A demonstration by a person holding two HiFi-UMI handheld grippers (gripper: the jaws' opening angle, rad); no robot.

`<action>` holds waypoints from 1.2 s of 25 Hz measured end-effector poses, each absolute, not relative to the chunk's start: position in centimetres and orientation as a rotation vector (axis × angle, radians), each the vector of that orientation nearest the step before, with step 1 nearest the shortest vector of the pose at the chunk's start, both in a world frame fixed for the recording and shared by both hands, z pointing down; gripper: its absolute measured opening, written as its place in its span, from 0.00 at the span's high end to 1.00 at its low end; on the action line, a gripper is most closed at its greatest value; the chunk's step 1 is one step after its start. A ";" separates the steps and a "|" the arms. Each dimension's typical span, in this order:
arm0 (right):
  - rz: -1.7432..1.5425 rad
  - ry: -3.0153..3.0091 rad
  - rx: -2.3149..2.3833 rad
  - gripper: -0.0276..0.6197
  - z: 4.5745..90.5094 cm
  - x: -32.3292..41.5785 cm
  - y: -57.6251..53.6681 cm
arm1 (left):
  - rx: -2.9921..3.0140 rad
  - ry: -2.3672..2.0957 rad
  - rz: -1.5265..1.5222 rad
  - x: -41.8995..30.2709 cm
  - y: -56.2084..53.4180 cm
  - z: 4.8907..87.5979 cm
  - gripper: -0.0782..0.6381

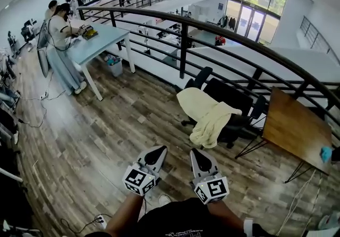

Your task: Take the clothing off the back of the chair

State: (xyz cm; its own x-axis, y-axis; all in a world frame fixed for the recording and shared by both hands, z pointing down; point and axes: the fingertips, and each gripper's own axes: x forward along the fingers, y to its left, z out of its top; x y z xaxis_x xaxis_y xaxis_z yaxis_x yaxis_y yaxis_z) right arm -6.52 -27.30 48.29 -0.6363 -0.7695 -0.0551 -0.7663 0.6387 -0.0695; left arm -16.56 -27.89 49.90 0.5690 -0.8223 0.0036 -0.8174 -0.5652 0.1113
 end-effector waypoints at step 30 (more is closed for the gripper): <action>0.012 2.704 -1.455 0.93 47.2 3.3 -29.4 | 2.753 -1.320 -0.076 -6.4 -30.4 48.2 0.63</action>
